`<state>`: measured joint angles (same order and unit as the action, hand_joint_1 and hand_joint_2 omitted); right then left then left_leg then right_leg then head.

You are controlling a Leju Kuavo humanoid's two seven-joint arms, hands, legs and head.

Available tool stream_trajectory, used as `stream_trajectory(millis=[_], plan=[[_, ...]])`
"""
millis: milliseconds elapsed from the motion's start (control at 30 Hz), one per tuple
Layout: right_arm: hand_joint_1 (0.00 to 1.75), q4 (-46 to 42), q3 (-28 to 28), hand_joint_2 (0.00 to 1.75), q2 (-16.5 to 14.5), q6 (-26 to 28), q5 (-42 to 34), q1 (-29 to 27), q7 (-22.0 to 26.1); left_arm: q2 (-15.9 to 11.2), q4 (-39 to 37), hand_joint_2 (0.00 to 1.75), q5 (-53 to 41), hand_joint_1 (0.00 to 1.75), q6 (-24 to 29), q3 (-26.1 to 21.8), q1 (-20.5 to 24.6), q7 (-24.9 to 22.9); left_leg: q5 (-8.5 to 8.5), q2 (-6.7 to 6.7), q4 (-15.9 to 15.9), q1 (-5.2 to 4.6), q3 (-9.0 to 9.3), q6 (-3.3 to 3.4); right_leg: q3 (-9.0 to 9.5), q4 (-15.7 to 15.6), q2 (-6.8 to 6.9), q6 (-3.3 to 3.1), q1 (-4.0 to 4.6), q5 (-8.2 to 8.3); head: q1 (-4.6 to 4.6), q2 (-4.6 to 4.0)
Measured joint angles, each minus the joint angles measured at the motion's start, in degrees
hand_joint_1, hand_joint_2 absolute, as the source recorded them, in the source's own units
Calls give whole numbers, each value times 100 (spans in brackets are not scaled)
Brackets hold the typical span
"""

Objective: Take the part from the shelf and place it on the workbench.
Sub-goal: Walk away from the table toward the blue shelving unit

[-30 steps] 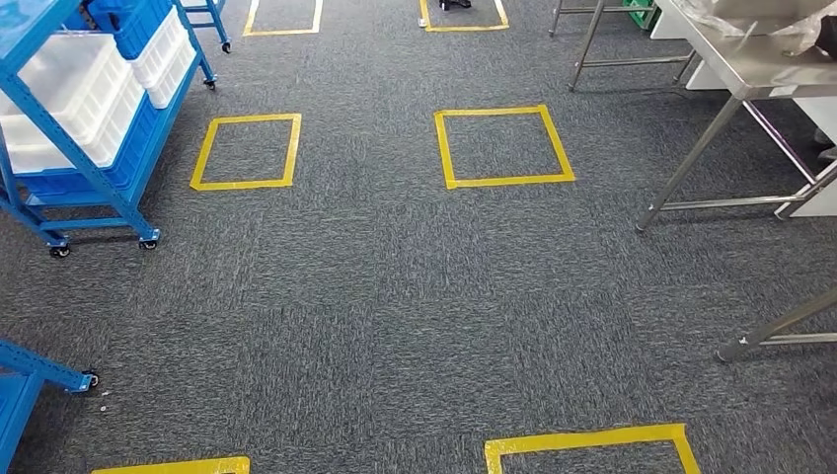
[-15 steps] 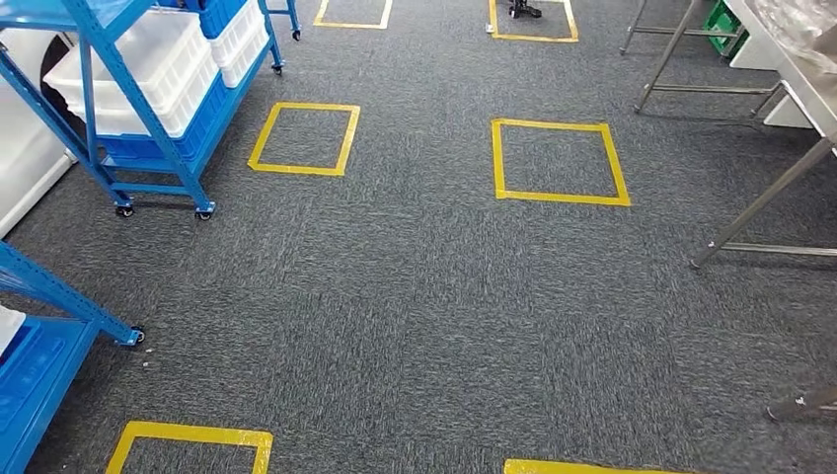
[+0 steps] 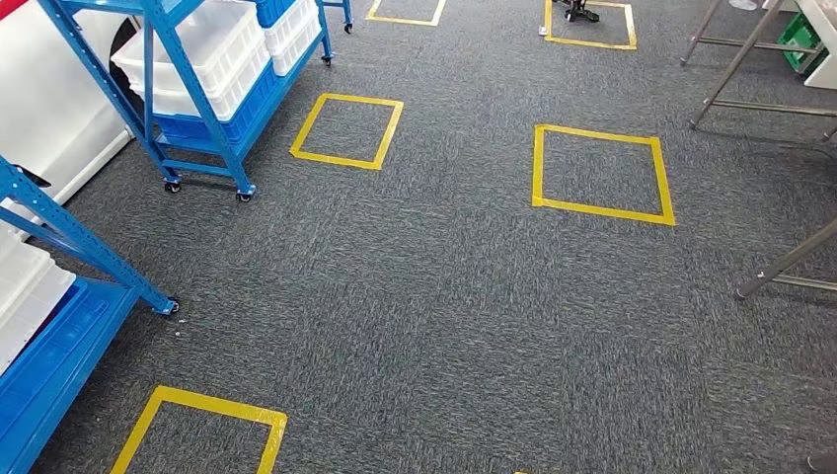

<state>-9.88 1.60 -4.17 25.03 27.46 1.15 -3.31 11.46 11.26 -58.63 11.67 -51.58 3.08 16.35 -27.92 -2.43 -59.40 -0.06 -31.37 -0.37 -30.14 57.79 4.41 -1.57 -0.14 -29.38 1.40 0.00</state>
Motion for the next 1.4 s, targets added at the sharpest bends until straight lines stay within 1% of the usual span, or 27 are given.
stream_trajectory(millis=[33, 100, 167, 200, 267, 300, 333, 367, 400, 433, 500, 567, 633, 700, 767, 833, 867, 900, 1000, 1067, 1133, 1167, 1233, 1267, 1333, 1367, 1400], plan=[[0, 0, -1, 0, -2, -1, 3, 2, 1, 0, 0, 0, 1, 0, 1, 0, 5, -1, 27, -45, 148, -24, 65, 34, 12, 2, 40, 28, 5, -11, 2, 0], [0, -1, -2, 0, -7, 0, 17, 27, 6, 0, 0, 0, 6, 0, 4, -1, -3, -3, 34, 26, 201, -44, 64, 96, 35, -10, 113, 87, 1, -17, 4, 0], [0, -4, -4, 0, -11, 5, 40, 43, 12, 3, 0, 0, 13, 0, 7, -2, -16, -8, 90, 117, 271, -18, 98, 164, 23, 73, -19, 151, -18, -103, 6, -1], [0, -5, -4, 0, -11, 7, 52, 39, 13, 4, 0, 0, 15, 0, 8, -2, -11, -10, 122, 164, 307, 1, 111, 199, -56, 256, -151, 176, -28, -234, 10, -2], [0, -5, -5, 0, -11, 9, 75, 18, 12, 8, 0, 0, 16, 0, 8, -2, 7, -13, 153, 257, 324, 10, 106, 235, -392, 936, -383, 205, -51, -604, 18, -1], [0, -4, -5, 0, -11, 9, 81, 14, 10, 10, 0, 0, 16, 0, 7, -2, 11, -14, 156, 311, 320, 9, 98, 240, -578, 1294, -415, 216, -60, -739, 20, -1], [0, -4, -5, 0, -11, 9, 85, 12, 9, 11, 0, 0, 16, 0, 7, -2, 8, -15, 156, 366, 313, 9, 96, 239, -704, 1519, -423, 227, -69, -772, 19, 0], [0, -4, -5, 0, -11, 9, 86, 11, 7, 14, 0, 0, 16, 0, 7, -2, 3, -16, 151, 428, 300, 12, 97, 233, -735, 1537, -427, 236, -80, -685, 19, 0], [0, -4, -5, 0, -11, 9, 88, 9, 7, 15, 0, 0, 16, 0, 7, -2, 0, -17, 142, 496, 281, 18, 99, 220, -656, 1329, -441, 242, -95, -494, 18, -1], [0, -4, -5, 0, -10, 9, 91, 6, 5, 18, 0, 0, 16, 0, 5, -2, 0, -17, 128, 563, 255, 25, 99, 199, -498, 962, -491, 250, -116, -256, 18, -1], [0, 2, -6, 0, -10, 8, 96, -4, -3, 22, 0, 0, 10, 0, 1, -2, 9, -20, 89, 682, 184, 22, 68, 131, -216, 312, -683, 248, -143, 21, 16, -1], [0, 8, -9, 0, -10, 7, 102, 8, -8, 23, 0, 0, 0, 0, -2, -2, 11, -24, 76, 758, 152, 18, 19, 57, -149, 132, -771, 206, -129, 34, 10, 0], [0, 7, -18, 0, -9, 7, 113, 33, -8, 23, 0, 0, -5, 0, -2, -2, 2, -25, 75, 793, 147, 37, -5, -9, -145, 109, -672, 125, -117, 59, 8, -1], [0, 7, -30, 0, -8, 9, 124, 32, -8, 22, 0, 0, -9, 0, -2, -2, 3, -26, -89, 614, -82, 47, -103, -60, -126, 67, -552, 35, -119, 79, -5, -2], [0, 8, -43, 0, -7, 10, 140, 7, -8, 21, 0, 0, -11, 0, -2, -2, 15, -25, -456, 374, -725, 51, -397, -99, -119, 51, -417, -21, -101, 77, -21, -1], [0, 9, -61, 0, -7, 11, 168, -10, -8, 21, 0, 0, -14, 0, -2, -2, 14, -24, -714, 302, -1377, 61, -700, -124, -122, 55, -276, -41, -74, 66, -21, 0], [0, 9, -74, 0, -7, 11, 185, -12, -8, 21, 0, 0, -16, 0, -2, -2, 8, -24, -692, 287, -1460, 62, -733, -124, -120, 58, -211, -46, -64, 59, -20, 0], [0, 9, -87, 0, -7, 10, 201, -9, -8, 21, 0, 0, -17, 0, -2, -2, 2, -24, -564, 269, -1313, 62, -654, -115, -113, 61, -154, -45, -57, 51, -21, 0], [0, 9, -122, 0, -8, 9, 248, 1, -11, 21, 0, 0, -29, 0, -2, -2, 9, -24, -69, 42, -197, 17, -85, -27, -67, 69, -5, -10, -37, 15, -19, 0], [0, 9, -140, 0, -8, 9, 285, 7, -16, 21, 0, 0, -38, 0, -2, -2, 22, -24, 0, -62, 130, -33, 55, 38, -44, 68, 85, 45, -24, -2, -16, 0], [0, 7, -156, 0, -8, 10, 305, 34, -17, 21, 0, 0, -50, 0, -2, -2, 11, -24, 32, 34, 173, -32, 63, 99, -16, 51, 159, 110, -20, -9, -16, -1], [0, 5, -163, 0, -8, 11, 307, 46, -17, 22, 0, 0, -57, 0, -2, -2, 1, -24, 63, 84, 216, -18, 85, 133, -10, 69, 109, 143, -27, -38, -14, -1], [0, 3, -173, 0, -5, 13, 309, 44, -17, 23, 0, 0, -66, 0, -2, -2, 4, -24, 135, 180, 295, 19, 118, 208, -156, 407, -159, 200, -47, -277, -4, -2], [0, 4, -174, 0, -3, 13, 311, 34, -17, 25, 0, 0, -67, 0, -2, -2, 10, -24, 151, 227, 305, 18, 106, 227, -325, 753, -311, 219, -61, -461, 1, -1], [0, 4, -177, 0, -2, 10, 319, 21, -17, 28, 0, 0, -67, 0, -2, -2, 16, -28, 162, 337, 298, 18, 88, 245, -706, 1475, -417, 246, -71, -735, 2, 0], [0, 4, -179, 0, -2, 8, 323, 18, -18, 30, 0, 0, -67, 0, -2, -2, 11, -33, 161, 399, 291, 18, 87, 242, -806, 1630, -424, 257, -76, -717, 2, 0], [0, 4, -183, 0, -2, 6, 327, 16, -18, 31, 0, 0, -67, 0, -1, -2, 6, -40, 157, 465, 283, 20, 92, 236, -800, 1562, -430, 264, -85, -584, 2, 0]])
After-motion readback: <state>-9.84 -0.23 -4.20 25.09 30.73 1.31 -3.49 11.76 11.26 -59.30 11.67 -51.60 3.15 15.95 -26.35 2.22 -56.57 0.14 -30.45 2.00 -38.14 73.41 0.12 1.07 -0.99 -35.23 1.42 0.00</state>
